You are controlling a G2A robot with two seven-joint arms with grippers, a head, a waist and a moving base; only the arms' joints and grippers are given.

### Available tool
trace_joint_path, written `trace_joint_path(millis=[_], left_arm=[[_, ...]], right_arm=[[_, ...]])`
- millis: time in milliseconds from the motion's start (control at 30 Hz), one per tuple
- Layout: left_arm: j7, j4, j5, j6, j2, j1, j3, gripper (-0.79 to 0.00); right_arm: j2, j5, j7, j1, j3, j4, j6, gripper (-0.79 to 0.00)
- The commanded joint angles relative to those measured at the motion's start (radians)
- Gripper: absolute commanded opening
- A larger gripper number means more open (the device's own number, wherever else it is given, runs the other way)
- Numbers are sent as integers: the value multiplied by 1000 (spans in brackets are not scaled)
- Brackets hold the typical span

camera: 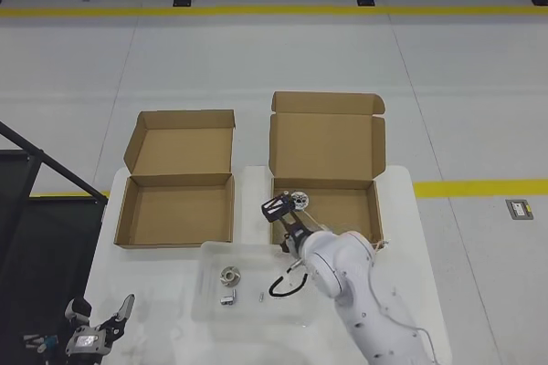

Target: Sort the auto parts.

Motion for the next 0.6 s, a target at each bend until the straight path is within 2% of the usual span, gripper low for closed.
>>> trace_joint_path(millis=[0, 167, 300, 367, 433, 567], left_arm=[[0, 0, 0, 0, 0, 0, 0, 0], [0, 0, 0, 0, 0, 0, 0, 0], [0, 0, 0, 0, 0, 0, 0, 0], [0, 0, 0, 0, 0, 0, 0, 0], [0, 0, 0, 0, 0, 0, 0, 0], [0, 0, 0, 0, 0, 0, 0, 0]], right_arm=[[-1, 20, 4, 17, -1, 22, -26, -785], [-3, 99, 52, 48, -19, 53, -134, -785], [1, 216, 145, 58, -44, 67, -324, -785], [2, 253, 178, 54, -64, 69, -378, -785], [2, 269, 197, 50, -86, 74, -397, -785], [-1, 251, 223, 56, -177, 109, -371, -785]])
